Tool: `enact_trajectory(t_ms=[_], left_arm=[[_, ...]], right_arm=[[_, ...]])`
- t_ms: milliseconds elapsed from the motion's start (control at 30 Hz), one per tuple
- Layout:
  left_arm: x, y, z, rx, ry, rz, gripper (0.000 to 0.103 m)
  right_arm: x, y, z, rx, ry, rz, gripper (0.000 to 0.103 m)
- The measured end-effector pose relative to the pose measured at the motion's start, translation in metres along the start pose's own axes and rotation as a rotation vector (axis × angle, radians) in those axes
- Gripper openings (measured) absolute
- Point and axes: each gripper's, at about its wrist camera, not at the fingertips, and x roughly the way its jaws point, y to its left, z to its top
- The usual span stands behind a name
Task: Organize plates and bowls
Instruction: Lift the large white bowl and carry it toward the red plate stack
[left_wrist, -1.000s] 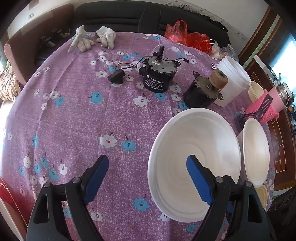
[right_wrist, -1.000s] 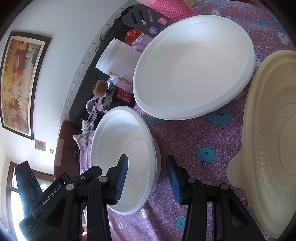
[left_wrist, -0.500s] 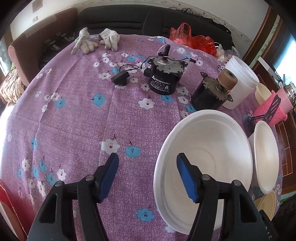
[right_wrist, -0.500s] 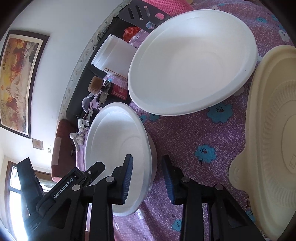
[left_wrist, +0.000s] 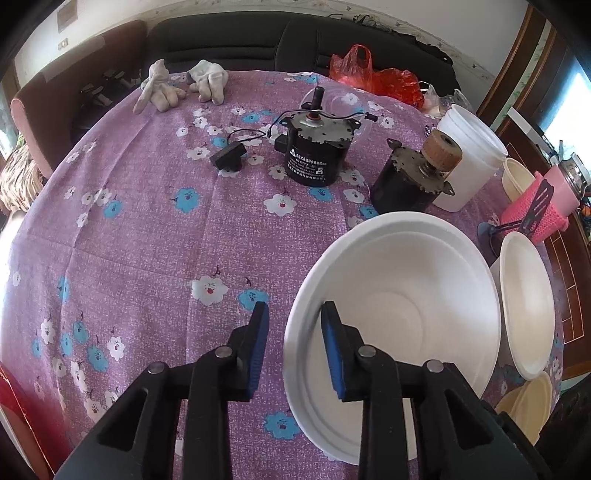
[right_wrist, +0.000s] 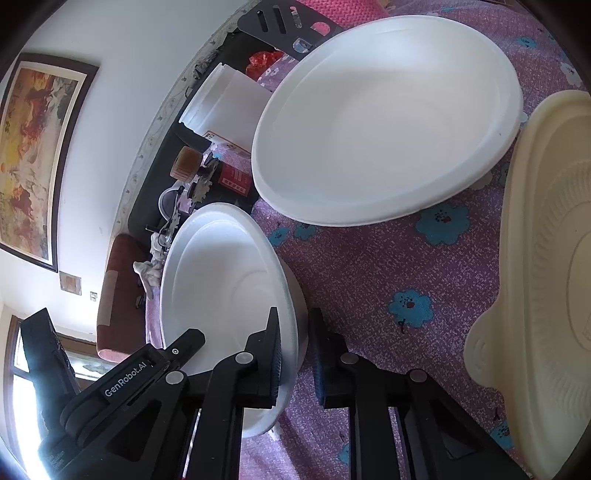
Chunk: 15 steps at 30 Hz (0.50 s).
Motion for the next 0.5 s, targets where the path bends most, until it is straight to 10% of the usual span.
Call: enact_trajectory(t_ms=[500], left_arm=[[-0.012,0.002,-0.009,0.022,-0.020,-0.006,0.016]], right_arm=[[0.002,0.000,-0.005,-0.004,0.006,0.006,0.011]])
